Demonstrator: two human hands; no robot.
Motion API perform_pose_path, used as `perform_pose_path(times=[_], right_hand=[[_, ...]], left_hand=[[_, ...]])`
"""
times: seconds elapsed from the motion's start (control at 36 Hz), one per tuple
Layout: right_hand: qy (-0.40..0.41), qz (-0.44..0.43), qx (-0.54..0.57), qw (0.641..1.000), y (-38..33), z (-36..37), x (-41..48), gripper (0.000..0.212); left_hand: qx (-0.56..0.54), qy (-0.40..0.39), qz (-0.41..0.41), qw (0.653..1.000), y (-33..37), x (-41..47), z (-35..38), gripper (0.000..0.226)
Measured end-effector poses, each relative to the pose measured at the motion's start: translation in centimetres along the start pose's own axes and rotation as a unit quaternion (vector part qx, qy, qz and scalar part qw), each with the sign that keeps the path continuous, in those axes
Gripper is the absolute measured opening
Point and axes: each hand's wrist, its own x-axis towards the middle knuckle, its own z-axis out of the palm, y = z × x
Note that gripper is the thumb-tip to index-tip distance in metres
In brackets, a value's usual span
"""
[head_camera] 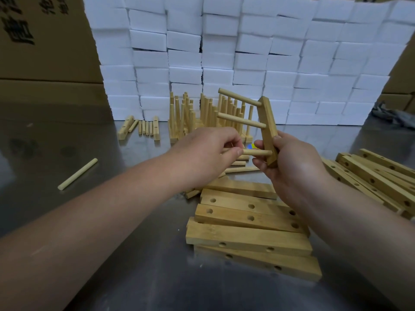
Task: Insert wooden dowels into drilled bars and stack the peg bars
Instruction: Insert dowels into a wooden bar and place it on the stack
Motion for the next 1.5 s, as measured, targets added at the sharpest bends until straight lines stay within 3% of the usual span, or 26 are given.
perform_pose_path(times=[0.19, 0.67, 1.0, 1.14, 1.5], right_hand=[[-0.017, -0.021, -0.009, 1.000, -0.1, 0.1, -0.4, 0.030], [-0.051, -0.068, 0.007, 0.996, 0.7, 0.0, -1.4, 0.036], [-0.041, -0.100, -0.027, 0.994, 0.9, 0.0, -1.7, 0.037], [-0.063, -0.139, -0.041, 0.987, 0.9, -0.2, -2.1, 0.038], [-0.050, -0.078, -0.026, 0.995, 1.0, 0.1, -2.0, 0.034]], left_hand=[[0.022, 0.034, 0.066, 0.997, 0.1, -0.1, 0.3, 0.008], [0.018, 0.061, 0.095, 0.993, 0.1, -0.2, 0.1, 0.011], [-0.018, 0.048, 0.070, 0.996, 0.2, -0.4, 0.2, 0.010], [-0.058, 0.043, 0.043, 0.996, 0.4, -0.7, 0.8, 0.022], [0.005, 0.040, 0.013, 0.999, 0.8, -0.5, 0.1, 0.025]])
